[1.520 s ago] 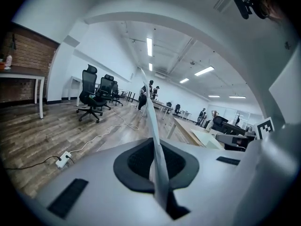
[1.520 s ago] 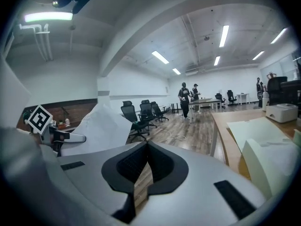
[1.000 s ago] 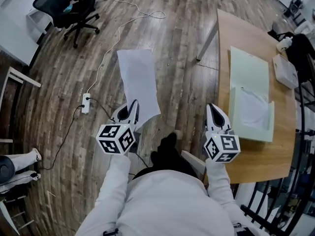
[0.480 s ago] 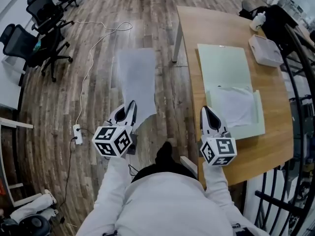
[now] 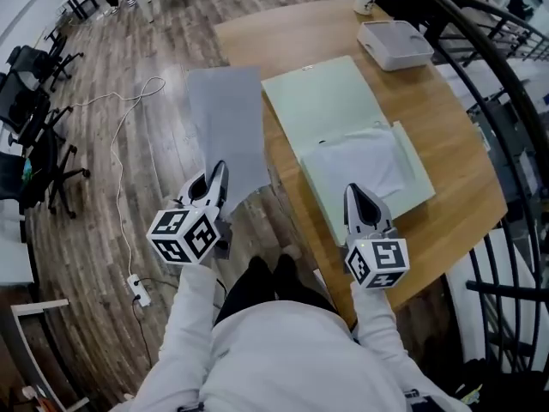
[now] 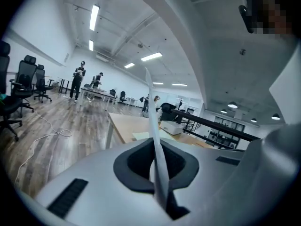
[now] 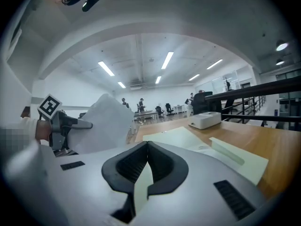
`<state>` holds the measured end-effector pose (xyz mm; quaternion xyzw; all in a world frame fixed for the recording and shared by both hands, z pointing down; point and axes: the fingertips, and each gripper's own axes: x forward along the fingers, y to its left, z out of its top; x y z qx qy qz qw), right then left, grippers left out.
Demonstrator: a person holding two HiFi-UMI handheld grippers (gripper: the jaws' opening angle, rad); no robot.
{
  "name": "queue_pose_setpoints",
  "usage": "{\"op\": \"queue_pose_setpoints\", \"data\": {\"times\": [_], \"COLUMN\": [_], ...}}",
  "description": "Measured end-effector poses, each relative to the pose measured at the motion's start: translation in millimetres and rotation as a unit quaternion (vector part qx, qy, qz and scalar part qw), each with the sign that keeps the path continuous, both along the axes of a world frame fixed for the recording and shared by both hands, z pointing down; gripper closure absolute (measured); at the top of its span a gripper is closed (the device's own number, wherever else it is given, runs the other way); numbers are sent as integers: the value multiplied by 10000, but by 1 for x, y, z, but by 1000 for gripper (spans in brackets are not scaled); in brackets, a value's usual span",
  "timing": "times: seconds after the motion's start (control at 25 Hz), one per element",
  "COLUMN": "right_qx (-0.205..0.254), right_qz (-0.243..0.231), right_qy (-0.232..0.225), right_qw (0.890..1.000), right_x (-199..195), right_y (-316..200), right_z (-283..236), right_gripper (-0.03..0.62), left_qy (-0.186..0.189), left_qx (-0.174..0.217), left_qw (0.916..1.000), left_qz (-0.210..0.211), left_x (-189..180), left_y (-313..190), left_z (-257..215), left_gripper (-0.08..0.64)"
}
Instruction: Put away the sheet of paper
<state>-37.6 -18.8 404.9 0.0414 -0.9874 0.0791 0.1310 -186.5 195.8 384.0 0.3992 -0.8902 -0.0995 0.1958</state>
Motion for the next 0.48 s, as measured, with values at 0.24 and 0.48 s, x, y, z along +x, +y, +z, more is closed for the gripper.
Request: {"op": "queue_pose_setpoints", "data": {"times": [0.24,0.48], "right_qx": [-183,-154], "right_qz": [902,1721], "right_qy": [111,158], "right_qw": [9957,9848], "right_x": [32,48], "right_y": [-44,-69], "right_z": [14,16], "right_gripper": [566,566], "left_qy": [-81,-222], "left_qx": [127,298], "left_qw": [9956,9814], "left_qz": [930,1885], "left_x": [-14,-25], "left_y": [-79,-144], "left_z": [-12,-24], "left_gripper": [543,543]}}
